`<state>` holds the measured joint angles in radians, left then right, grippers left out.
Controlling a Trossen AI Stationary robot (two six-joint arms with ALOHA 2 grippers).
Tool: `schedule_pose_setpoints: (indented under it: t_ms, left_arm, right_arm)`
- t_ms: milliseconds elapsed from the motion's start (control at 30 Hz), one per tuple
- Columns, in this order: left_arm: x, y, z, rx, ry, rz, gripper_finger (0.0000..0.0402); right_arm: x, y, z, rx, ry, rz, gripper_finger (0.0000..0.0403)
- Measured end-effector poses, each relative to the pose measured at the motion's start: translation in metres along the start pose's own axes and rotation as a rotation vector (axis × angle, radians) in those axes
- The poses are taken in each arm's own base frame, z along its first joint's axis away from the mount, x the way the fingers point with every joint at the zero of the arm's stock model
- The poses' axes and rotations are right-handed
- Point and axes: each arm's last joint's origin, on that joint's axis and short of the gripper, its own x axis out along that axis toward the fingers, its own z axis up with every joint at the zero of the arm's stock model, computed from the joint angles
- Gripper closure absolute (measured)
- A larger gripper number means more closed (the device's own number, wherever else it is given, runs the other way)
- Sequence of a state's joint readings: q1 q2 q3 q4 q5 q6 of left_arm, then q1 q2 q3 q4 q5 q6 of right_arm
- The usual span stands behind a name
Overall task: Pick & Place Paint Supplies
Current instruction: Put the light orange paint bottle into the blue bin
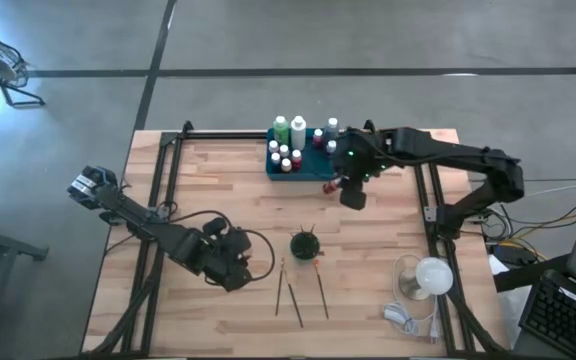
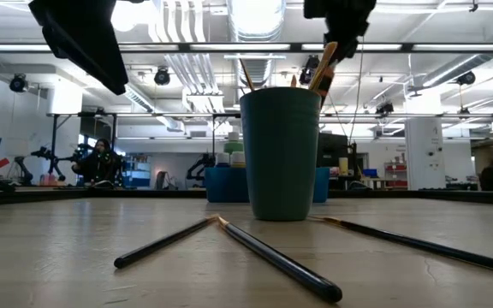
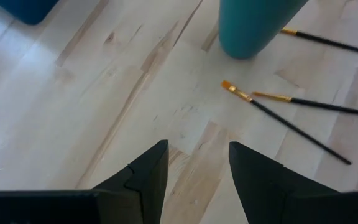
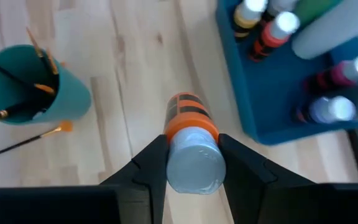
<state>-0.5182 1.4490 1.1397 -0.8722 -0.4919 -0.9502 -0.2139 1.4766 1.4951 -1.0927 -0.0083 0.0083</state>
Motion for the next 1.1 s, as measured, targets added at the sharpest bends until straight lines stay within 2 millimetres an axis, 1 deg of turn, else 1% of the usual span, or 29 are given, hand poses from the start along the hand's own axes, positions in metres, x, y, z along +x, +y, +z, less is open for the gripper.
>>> schedule_pose_setpoints:
  t_ms: [100, 267, 367, 467, 600, 800, 967, 1100]
  left_arm:
    - [0.000, -0.001, 0.001, -0.008, -0.009, -0.013, 0.0227]
    - [0.000, -0.001, 0.001, -0.001, -0.009, -0.013, 0.0227]
    - [0.000, -0.001, 0.001, 0.000, -0.009, -0.013, 0.0227]
    - [0.000, -0.001, 0.001, 0.000, -0.009, -0.013, 0.0227]
    - [0.000, -0.001, 0.001, 0.000, -0.009, -0.014, 0.0227]
    - [0.000, -0.002, 0.001, 0.000, -0.010, -0.015, 0.0227]
    - [0.000, -0.002, 0.002, -0.006, -0.016, -0.023, 0.0227]
    - [0.000, -0.003, 0.002, -0.012, -0.022, -0.032, 0.0227]
  right_arm:
    - [0.012, -0.004, 0.010, -0.011, 0.024, 0.037, 0.0290]
    - [0.039, -0.008, 0.023, -0.019, 0.089, 0.071, 0.0290]
    - [0.047, -0.008, 0.028, -0.044, 0.128, 0.078, 0.0290]
    - [0.045, -0.009, 0.035, -0.059, 0.121, 0.079, 0.0290]
    - [0.036, -0.016, 0.043, -0.069, 0.077, 0.070, 0.0290]
    - [0.024, -0.030, 0.049, -0.048, 0.028, 0.059, 0.0290]
    - [0.021, -0.038, 0.050, -0.036, 0.018, 0.051, 0.0290]
    - [0.021, -0.038, 0.050, -0.040, 0.017, 0.054, 0.0290]
